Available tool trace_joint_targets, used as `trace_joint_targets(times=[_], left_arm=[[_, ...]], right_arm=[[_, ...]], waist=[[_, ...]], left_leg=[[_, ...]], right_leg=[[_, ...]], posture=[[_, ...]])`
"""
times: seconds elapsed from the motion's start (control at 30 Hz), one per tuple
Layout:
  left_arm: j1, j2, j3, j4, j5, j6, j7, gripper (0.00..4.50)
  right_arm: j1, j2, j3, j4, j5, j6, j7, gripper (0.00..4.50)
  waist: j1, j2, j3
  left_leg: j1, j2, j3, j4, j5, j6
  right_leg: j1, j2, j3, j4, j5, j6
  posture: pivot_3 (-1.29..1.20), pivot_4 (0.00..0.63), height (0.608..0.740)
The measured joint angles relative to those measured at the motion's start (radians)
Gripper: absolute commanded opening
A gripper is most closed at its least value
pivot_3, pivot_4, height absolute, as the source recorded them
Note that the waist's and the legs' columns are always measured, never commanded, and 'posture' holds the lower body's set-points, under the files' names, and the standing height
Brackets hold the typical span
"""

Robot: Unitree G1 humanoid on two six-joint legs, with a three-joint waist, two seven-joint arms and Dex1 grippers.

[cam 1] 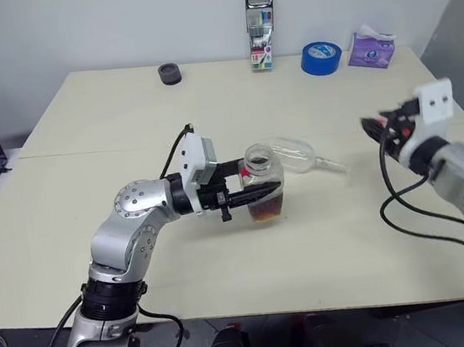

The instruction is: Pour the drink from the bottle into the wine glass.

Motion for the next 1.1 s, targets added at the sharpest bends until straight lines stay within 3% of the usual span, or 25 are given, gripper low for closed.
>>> trace_joint_targets(times=[0.4,0.43,0.63,0.67,0.9,1.1], left_arm=[[-0.019,-0.021,-0.015,0.008,0.004,-0.003,-0.001,1.88],[-0.019,-0.021,-0.015,0.008,0.005,-0.003,-0.001,1.88],[-0.018,-0.014,-0.015,0.007,0.007,-0.004,-0.001,1.88],[-0.018,-0.014,-0.015,0.007,0.007,-0.004,0.000,1.88],[-0.018,-0.014,-0.015,0.007,0.008,-0.004,0.003,1.88],[-0.018,-0.013,-0.011,0.007,0.011,-0.005,0.013,1.88]], right_arm=[[0.079,0.263,-0.022,0.205,-0.151,-0.129,-0.081,1.78],[0.078,0.271,-0.027,0.211,-0.154,-0.139,-0.084,2.43],[0.076,0.278,-0.025,0.244,-0.188,-0.154,-0.076,4.39],[0.076,0.278,-0.026,0.244,-0.191,-0.154,-0.069,4.48],[0.063,0.240,-0.021,0.190,-0.213,-0.156,-0.034,4.48],[-0.088,0.130,-0.002,0.017,-0.157,-0.171,0.144,4.48]], waist=[[-0.021,0.001,0.000],[-0.021,0.001,0.000],[-0.021,0.002,0.000],[-0.021,0.002,0.000],[-0.021,0.002,0.000],[-0.024,0.003,0.000]], left_leg=[[0.002,0.001,0.000,0.000,-0.001,0.002],[0.002,0.001,0.000,0.000,-0.001,0.002],[0.002,0.000,0.000,0.000,-0.001,0.002],[0.002,0.000,0.000,0.000,-0.001,0.002],[0.002,0.000,0.000,0.000,-0.001,0.002],[0.002,0.000,-0.001,0.000,-0.001,0.002]], right_leg=[[0.001,0.002,0.001,0.002,0.000,0.000],[0.001,0.001,0.001,0.002,0.000,0.000],[0.001,0.001,0.001,0.002,0.000,0.000],[0.001,0.001,0.001,0.001,0.000,0.000],[0.001,0.001,0.001,0.002,0.000,0.000],[0.000,0.002,0.000,0.002,0.000,0.000]], posture=[[0.00,0.150,0.740],[0.00,0.150,0.740],[0.00,0.150,0.740],[0.00,0.150,0.740],[0.00,0.150,0.740],[0.00,0.150,0.740]])
